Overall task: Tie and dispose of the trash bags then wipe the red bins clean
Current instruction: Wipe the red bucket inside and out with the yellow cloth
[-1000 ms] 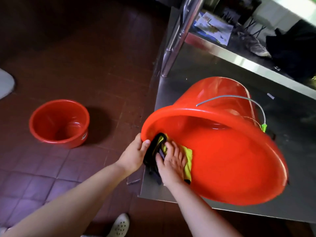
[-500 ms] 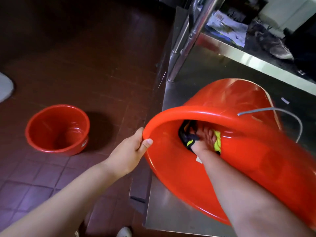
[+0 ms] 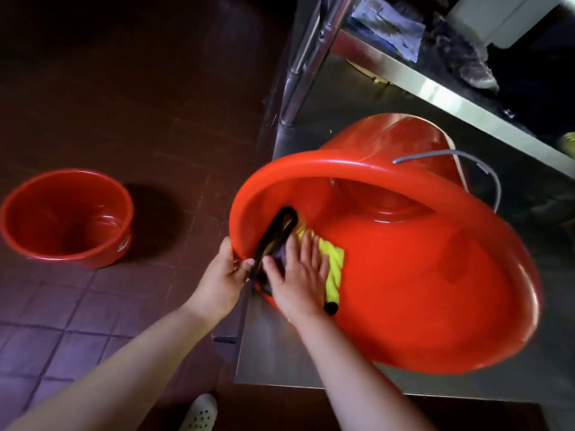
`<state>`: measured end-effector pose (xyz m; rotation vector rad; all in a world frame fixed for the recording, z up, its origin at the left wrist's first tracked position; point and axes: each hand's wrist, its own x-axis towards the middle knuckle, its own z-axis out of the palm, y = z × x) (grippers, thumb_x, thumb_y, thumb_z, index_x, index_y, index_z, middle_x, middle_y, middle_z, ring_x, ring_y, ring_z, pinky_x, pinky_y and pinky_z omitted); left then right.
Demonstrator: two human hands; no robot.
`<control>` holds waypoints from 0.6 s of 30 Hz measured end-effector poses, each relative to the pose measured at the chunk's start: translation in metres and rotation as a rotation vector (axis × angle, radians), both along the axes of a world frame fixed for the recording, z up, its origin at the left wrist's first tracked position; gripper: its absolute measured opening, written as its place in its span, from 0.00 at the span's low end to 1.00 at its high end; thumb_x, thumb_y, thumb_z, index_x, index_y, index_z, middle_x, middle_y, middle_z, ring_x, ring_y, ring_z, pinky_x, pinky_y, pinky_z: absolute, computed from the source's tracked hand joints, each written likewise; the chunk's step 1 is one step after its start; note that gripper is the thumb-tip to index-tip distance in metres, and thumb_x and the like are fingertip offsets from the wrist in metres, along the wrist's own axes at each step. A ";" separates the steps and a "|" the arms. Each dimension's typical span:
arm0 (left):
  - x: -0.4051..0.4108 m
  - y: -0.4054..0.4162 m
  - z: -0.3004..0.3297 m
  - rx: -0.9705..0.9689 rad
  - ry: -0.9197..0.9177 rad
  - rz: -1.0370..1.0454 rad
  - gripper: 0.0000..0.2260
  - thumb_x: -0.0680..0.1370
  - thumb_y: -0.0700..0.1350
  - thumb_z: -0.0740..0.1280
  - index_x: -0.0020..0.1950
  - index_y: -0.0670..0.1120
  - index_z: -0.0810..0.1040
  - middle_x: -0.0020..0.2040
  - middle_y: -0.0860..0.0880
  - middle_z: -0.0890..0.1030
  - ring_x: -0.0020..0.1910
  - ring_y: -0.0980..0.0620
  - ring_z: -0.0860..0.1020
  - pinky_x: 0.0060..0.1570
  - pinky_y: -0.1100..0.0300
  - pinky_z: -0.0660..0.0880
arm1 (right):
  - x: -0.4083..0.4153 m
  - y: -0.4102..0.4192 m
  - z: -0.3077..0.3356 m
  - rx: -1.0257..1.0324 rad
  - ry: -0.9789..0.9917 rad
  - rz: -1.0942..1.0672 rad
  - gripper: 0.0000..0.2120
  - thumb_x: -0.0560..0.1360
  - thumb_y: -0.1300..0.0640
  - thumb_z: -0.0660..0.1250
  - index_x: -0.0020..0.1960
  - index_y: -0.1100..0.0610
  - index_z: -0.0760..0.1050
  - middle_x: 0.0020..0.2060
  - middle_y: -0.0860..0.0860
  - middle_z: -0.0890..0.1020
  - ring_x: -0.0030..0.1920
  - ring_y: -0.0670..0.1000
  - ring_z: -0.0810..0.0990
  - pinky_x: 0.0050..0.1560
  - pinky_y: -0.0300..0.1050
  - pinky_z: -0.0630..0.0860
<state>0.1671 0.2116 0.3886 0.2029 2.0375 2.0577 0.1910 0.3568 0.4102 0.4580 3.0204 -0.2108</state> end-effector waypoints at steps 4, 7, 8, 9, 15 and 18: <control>0.005 -0.007 0.004 -0.007 0.005 -0.014 0.20 0.78 0.36 0.63 0.54 0.63 0.69 0.49 0.56 0.78 0.47 0.66 0.74 0.52 0.65 0.72 | 0.015 -0.003 -0.001 0.003 -0.049 0.048 0.35 0.73 0.35 0.44 0.77 0.49 0.52 0.78 0.52 0.49 0.77 0.52 0.43 0.74 0.55 0.41; -0.003 -0.015 0.015 -0.066 0.027 0.007 0.09 0.78 0.38 0.63 0.50 0.52 0.68 0.39 0.54 0.76 0.38 0.58 0.73 0.47 0.50 0.74 | -0.003 0.009 -0.001 0.012 -0.028 0.077 0.32 0.77 0.39 0.51 0.77 0.52 0.52 0.77 0.52 0.52 0.77 0.51 0.46 0.74 0.52 0.44; -0.007 -0.018 0.021 -0.094 0.056 0.010 0.08 0.78 0.39 0.63 0.49 0.51 0.67 0.37 0.54 0.74 0.36 0.58 0.72 0.45 0.49 0.74 | -0.012 0.015 -0.001 0.016 -0.022 0.073 0.31 0.78 0.41 0.52 0.77 0.53 0.53 0.77 0.52 0.53 0.77 0.51 0.48 0.74 0.52 0.45; -0.011 -0.021 0.027 -0.121 0.084 0.009 0.07 0.78 0.40 0.64 0.48 0.51 0.67 0.37 0.54 0.74 0.36 0.58 0.72 0.44 0.48 0.73 | -0.023 0.022 -0.002 0.020 -0.012 0.061 0.30 0.79 0.41 0.53 0.77 0.53 0.53 0.77 0.52 0.54 0.77 0.51 0.49 0.74 0.51 0.46; -0.034 -0.040 0.064 -0.201 0.173 -0.016 0.04 0.79 0.43 0.64 0.50 0.49 0.69 0.40 0.44 0.76 0.41 0.42 0.76 0.48 0.44 0.74 | -0.098 0.070 0.002 0.028 -0.048 -0.060 0.28 0.80 0.42 0.50 0.76 0.52 0.56 0.75 0.54 0.61 0.75 0.54 0.55 0.73 0.52 0.49; -0.034 -0.038 0.064 -0.137 0.168 0.003 0.08 0.78 0.42 0.65 0.54 0.52 0.70 0.44 0.49 0.79 0.44 0.51 0.79 0.48 0.56 0.77 | -0.117 0.083 -0.002 0.009 -0.027 -0.101 0.30 0.79 0.41 0.50 0.78 0.47 0.46 0.76 0.52 0.57 0.75 0.55 0.54 0.73 0.54 0.49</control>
